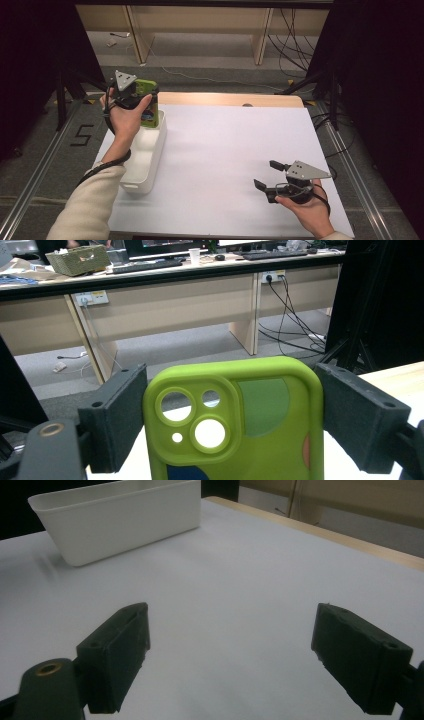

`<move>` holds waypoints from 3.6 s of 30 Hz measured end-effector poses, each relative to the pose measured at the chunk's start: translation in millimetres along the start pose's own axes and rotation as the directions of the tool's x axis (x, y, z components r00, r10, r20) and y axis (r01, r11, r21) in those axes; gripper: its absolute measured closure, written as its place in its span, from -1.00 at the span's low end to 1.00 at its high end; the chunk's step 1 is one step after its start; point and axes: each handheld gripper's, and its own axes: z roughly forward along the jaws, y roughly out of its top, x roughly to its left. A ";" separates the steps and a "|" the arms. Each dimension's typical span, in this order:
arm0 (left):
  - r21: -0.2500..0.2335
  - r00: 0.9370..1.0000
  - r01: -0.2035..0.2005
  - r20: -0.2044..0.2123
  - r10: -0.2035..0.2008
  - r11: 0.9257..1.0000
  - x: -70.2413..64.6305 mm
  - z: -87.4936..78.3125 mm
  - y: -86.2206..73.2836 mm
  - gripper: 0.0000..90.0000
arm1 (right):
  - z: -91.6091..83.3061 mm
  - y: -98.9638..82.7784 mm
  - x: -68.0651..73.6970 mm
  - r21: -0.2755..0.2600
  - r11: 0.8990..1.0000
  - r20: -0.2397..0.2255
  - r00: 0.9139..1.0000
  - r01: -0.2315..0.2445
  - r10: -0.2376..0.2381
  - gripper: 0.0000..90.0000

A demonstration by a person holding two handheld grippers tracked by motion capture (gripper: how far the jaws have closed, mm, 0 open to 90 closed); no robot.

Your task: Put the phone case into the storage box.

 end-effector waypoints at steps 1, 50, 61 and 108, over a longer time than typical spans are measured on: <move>-0.001 1.000 0.001 -0.001 -0.001 1.000 0.1 0.6 -0.2 -0.65 | 0.0 0.0 0.0 0.000 1.000 0.000 1.000 0.000 0.000 -0.63; 0.038 1.000 -0.005 -0.010 0.005 0.999 4.1 22.5 -5.7 -0.65 | -0.3 -0.4 0.0 -0.003 1.000 -0.003 1.000 0.001 -0.001 -0.63; 0.048 1.000 0.000 -0.013 0.001 0.999 6.2 26.1 -8.1 -0.65 | -0.2 -0.4 0.1 -0.002 1.000 -0.003 1.000 0.001 -0.001 -0.63; 0.085 1.000 0.005 -0.021 -0.003 0.996 10.0 41.5 -13.2 -0.65 | -0.2 -0.7 -0.3 0.000 1.000 -0.003 1.000 -0.002 0.002 -0.63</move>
